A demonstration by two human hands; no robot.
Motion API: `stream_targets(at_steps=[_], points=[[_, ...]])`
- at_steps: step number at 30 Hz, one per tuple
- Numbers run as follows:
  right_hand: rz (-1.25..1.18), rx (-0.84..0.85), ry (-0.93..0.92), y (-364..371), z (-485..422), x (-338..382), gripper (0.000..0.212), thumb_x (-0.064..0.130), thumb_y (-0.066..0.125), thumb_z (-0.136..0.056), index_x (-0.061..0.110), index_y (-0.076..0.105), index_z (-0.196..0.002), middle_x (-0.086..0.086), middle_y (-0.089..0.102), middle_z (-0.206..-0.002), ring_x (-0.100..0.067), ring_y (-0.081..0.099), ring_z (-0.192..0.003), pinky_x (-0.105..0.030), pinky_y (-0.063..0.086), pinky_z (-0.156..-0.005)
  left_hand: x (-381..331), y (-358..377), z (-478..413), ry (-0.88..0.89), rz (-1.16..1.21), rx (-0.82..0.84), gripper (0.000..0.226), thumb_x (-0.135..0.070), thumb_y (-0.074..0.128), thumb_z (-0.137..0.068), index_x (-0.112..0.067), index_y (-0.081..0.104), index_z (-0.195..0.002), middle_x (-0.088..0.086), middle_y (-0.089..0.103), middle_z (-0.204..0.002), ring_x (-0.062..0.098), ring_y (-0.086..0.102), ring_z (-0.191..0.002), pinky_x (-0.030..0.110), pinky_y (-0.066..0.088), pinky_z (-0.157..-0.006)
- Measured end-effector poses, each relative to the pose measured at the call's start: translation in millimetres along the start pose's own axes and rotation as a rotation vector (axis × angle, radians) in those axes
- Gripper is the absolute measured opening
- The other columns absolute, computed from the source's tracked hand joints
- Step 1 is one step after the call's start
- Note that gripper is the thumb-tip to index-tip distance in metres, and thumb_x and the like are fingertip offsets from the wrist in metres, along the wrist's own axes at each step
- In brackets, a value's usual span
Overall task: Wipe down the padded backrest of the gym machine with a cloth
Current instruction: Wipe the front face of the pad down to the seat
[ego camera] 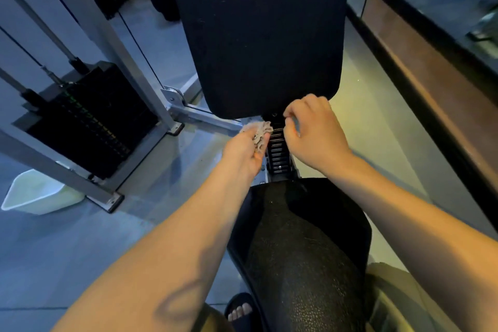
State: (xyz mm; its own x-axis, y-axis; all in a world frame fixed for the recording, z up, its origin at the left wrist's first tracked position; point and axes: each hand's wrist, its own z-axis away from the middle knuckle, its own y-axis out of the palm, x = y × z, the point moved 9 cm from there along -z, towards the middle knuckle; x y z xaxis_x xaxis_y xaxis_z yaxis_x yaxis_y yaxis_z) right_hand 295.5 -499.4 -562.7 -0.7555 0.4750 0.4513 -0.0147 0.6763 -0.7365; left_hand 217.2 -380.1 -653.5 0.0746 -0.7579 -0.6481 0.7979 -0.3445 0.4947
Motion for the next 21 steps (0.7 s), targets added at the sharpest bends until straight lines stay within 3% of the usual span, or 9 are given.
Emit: stream_targets(at_steps=[2, 5, 11, 15, 17, 19, 21], points=[[0.195, 0.015, -0.176, 3.9, -13.5, 9.6, 0.018, 0.014, 0.059, -0.085, 0.013, 0.063, -0.103, -0.009, 0.054, -0.103, -0.032, 0.049, -0.096, -0.042, 0.041, -0.078, 1.3, 11.6, -2.0, -0.029, 0.123, 0.04, 0.015, 0.001, 0.048, -0.103, 0.005, 0.059, -0.095, 0.017, 0.063, -0.091, 0.021, 0.064, -0.079, 0.023, 0.059, -0.061], [0.383, 0.052, -0.224, 10.4, -30.2, 8.8, 0.025, 0.02, 0.058, -0.083, 0.018, 0.057, -0.107, -0.009, 0.048, -0.105, -0.034, 0.045, -0.096, -0.045, 0.036, -0.077, -1.5, 27.3, -1.2, -0.067, 0.276, 0.124, 0.018, 0.008, 0.041, -0.102, 0.009, 0.058, -0.096, 0.019, 0.058, -0.091, 0.021, 0.06, -0.081, 0.023, 0.059, -0.057], [0.439, 0.007, -0.225, 15.8, -30.3, 6.3, 0.022, 0.026, 0.052, -0.086, 0.019, 0.055, -0.106, -0.009, 0.047, -0.103, -0.032, 0.044, -0.094, -0.044, 0.035, -0.076, -24.2, -6.4, -13.8, 0.039, 0.325, 0.014, 0.025, 0.018, 0.037, -0.094, 0.008, 0.059, -0.102, 0.018, 0.057, -0.098, 0.016, 0.056, -0.076, 0.017, 0.052, -0.054], [0.439, -0.008, -0.212, 16.4, -30.2, 4.2, 0.022, 0.025, 0.052, -0.084, 0.019, 0.055, -0.105, -0.009, 0.046, -0.103, -0.032, 0.044, -0.094, -0.043, 0.032, -0.077, -46.2, -34.1, -12.2, 0.186, 0.482, 0.047, 0.05, 0.019, 0.022, -0.093, -0.002, 0.061, -0.115, 0.02, 0.063, -0.114, 0.017, 0.056, -0.077, 0.019, 0.05, -0.061], [0.438, -0.011, -0.209, 17.4, -29.7, 5.0, 0.023, 0.025, 0.053, -0.083, 0.018, 0.055, -0.105, -0.009, 0.046, -0.102, -0.033, 0.044, -0.094, -0.042, 0.031, -0.077, -52.0, -35.7, -10.1, 0.224, 0.445, 0.021, 0.045, 0.017, 0.025, -0.094, -0.005, 0.062, -0.107, 0.015, 0.067, -0.1, 0.013, 0.052, -0.068, 0.019, 0.046, -0.059], [0.444, -0.014, -0.198, 18.5, -30.3, 5.1, 0.023, 0.024, 0.053, -0.082, 0.017, 0.055, -0.105, -0.01, 0.046, -0.102, -0.033, 0.044, -0.094, -0.043, 0.031, -0.077, -40.0, -21.4, -8.2, 0.186, 0.288, -0.035, 0.032, 0.015, 0.032, -0.096, -0.004, 0.056, -0.088, 0.009, 0.056, -0.079, 0.01, 0.044, -0.062, 0.018, 0.04, -0.056], [0.459, -0.013, -0.186, 19.0, -29.7, 4.8, 0.025, 0.026, 0.05, -0.082, 0.017, 0.055, -0.105, -0.01, 0.047, -0.102, -0.034, 0.045, -0.095, -0.044, 0.031, -0.078, -13.8, 6.5, -4.2, 0.085, 0.161, 0.006, 0.024, 0.011, 0.036, -0.099, -0.002, 0.054, -0.09, 0.009, 0.053, -0.078, 0.011, 0.05, -0.062, 0.019, 0.047, -0.055]])
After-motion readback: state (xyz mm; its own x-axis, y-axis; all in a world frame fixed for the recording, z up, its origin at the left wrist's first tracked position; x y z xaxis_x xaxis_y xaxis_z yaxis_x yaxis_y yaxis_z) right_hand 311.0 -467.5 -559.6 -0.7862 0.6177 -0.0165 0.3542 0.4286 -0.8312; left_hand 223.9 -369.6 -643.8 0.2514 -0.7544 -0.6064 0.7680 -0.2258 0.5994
